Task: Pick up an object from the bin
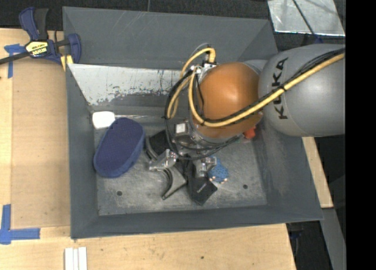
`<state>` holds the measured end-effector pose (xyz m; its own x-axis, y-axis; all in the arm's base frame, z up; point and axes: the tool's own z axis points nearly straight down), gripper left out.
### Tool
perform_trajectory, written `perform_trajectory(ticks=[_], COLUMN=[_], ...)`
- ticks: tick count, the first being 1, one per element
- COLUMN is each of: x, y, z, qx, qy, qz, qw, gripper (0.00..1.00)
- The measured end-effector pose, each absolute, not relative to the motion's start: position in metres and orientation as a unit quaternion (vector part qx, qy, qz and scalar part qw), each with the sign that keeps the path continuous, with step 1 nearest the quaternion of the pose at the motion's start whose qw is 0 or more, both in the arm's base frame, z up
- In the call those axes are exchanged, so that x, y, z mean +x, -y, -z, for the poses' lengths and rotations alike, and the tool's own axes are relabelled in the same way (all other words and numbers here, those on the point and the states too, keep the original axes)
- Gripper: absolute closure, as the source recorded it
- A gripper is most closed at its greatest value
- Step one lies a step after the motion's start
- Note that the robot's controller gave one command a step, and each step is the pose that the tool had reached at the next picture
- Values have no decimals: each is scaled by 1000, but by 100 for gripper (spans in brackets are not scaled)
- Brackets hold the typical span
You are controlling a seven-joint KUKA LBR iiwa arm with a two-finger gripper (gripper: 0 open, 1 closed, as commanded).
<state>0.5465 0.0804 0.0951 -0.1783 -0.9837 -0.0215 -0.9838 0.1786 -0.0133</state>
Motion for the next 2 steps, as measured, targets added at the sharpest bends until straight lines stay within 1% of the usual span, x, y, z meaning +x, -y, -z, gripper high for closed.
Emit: perform_trajectory(ticks=[1,2], x=[546,547], y=[-91,-88], z=[-77,-78], qx=[-814,-812], qy=[-580,-584], qz=[6,7], qw=[11,8], gripper=[0,100])
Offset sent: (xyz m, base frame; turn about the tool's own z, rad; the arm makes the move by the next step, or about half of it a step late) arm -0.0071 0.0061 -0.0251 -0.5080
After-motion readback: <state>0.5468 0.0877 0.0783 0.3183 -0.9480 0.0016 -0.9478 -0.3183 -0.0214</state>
